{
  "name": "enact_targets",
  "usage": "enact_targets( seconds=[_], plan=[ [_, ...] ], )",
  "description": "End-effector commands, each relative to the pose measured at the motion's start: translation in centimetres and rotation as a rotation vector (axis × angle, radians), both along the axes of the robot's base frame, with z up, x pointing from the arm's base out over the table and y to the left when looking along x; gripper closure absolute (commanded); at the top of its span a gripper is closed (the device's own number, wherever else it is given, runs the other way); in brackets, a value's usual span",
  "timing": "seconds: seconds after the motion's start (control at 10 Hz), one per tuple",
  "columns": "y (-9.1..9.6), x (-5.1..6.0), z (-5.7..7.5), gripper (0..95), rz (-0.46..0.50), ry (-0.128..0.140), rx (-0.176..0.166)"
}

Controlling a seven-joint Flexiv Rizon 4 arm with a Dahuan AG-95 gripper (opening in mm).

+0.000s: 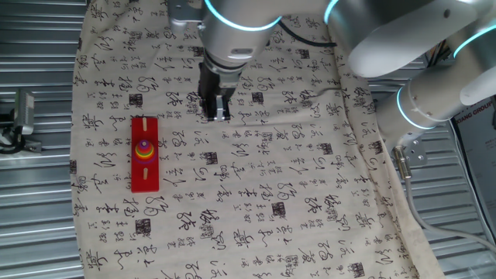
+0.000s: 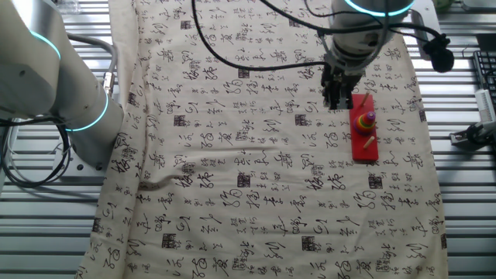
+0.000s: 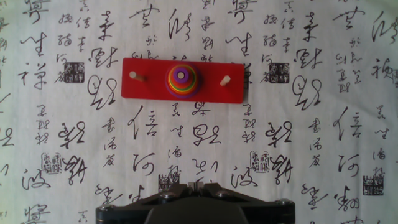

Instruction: Take out one Hanoi block and throw it aside

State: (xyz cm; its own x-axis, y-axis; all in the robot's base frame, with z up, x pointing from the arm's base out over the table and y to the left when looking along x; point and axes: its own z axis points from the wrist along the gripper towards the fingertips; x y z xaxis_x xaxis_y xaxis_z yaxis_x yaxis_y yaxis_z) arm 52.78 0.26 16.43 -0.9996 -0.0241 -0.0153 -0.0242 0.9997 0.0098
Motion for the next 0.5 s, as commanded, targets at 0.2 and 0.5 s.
enact_targets(
  seconds=[0.2,0.5],
  plan=[
    [0.0,0.3,-0.6,95.0,0.0,-0.006,0.002],
    [0.3,1.6,-1.0,95.0,-0.005,-0.001,0.001]
  ],
)
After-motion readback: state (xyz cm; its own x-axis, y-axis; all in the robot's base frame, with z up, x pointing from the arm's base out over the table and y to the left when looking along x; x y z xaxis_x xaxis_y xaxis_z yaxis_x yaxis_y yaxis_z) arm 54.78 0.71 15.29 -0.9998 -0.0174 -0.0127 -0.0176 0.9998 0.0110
